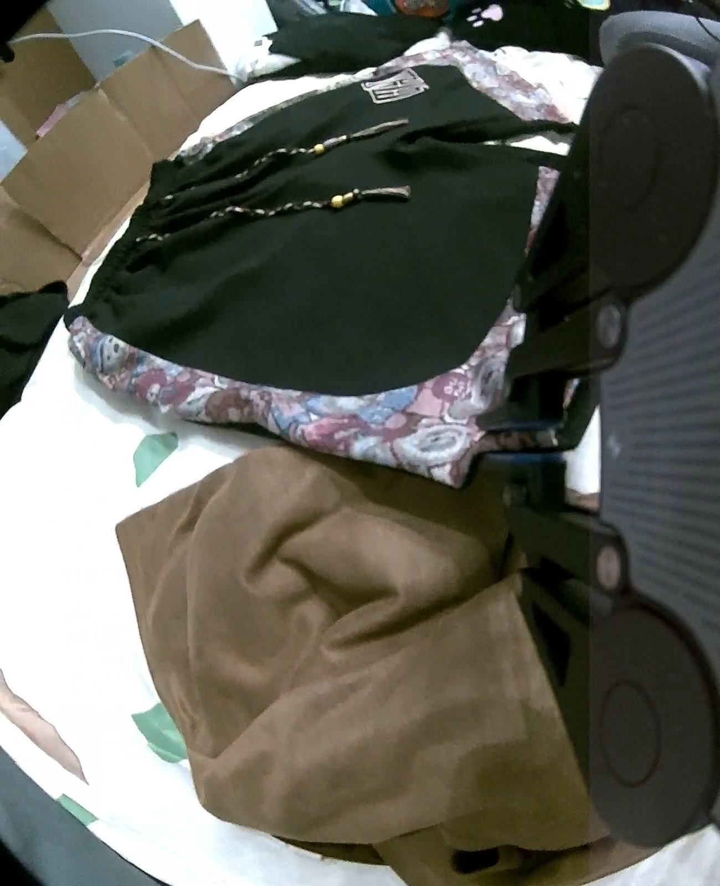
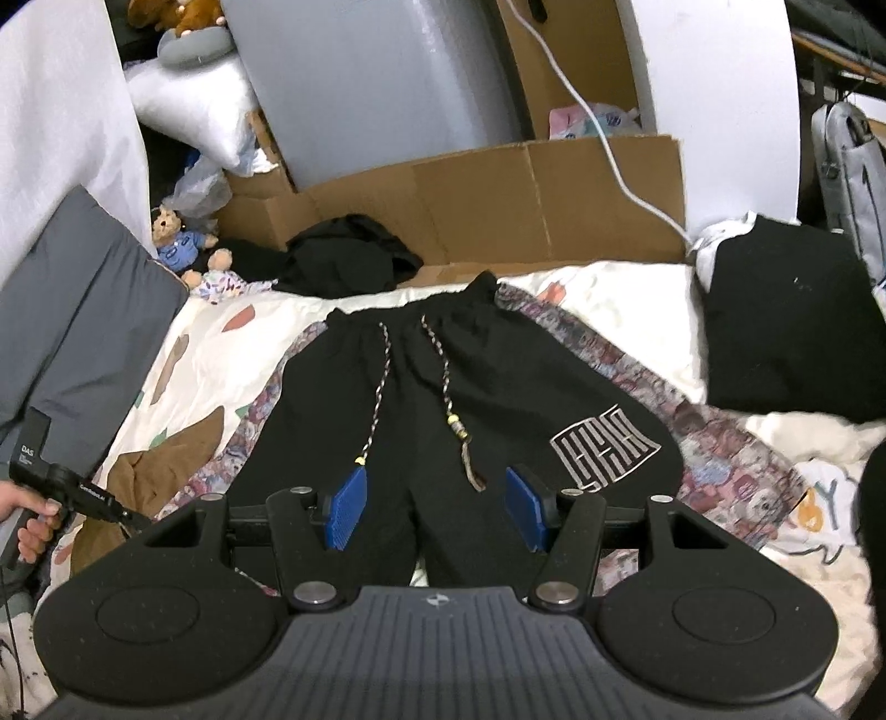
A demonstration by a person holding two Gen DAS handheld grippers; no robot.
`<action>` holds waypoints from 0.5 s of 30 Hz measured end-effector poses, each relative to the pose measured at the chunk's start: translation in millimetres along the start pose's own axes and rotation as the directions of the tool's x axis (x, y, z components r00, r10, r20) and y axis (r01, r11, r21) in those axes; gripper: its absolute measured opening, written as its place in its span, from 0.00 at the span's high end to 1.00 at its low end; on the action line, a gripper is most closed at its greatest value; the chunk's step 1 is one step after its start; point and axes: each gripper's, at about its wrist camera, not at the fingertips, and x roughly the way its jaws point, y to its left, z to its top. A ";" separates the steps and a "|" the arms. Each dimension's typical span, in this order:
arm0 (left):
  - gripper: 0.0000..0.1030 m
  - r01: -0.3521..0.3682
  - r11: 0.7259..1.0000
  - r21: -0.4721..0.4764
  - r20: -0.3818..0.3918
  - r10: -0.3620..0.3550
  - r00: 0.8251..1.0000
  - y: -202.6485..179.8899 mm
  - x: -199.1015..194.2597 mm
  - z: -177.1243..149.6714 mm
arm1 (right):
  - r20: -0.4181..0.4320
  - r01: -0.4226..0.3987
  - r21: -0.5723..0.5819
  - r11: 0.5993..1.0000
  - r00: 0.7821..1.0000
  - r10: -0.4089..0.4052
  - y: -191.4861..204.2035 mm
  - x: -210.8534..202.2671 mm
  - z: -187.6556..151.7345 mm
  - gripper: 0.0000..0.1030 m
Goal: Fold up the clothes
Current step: 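Move the right tool to the patterned side stripe and pinch it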
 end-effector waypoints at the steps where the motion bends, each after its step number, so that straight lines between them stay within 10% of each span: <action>1: 0.92 0.005 1.000 -0.003 -0.001 -0.005 1.000 -0.4 1.0 0.3 | -0.005 -0.003 -0.004 1.000 1.000 0.003 2.9 1.7 -0.8 0.42; 15: 0.93 0.127 0.986 0.109 0.020 -0.130 0.991 -82.0 -4.4 11.9 | -0.094 -0.155 -0.172 0.973 0.986 0.140 80.4 22.3 -10.6 0.42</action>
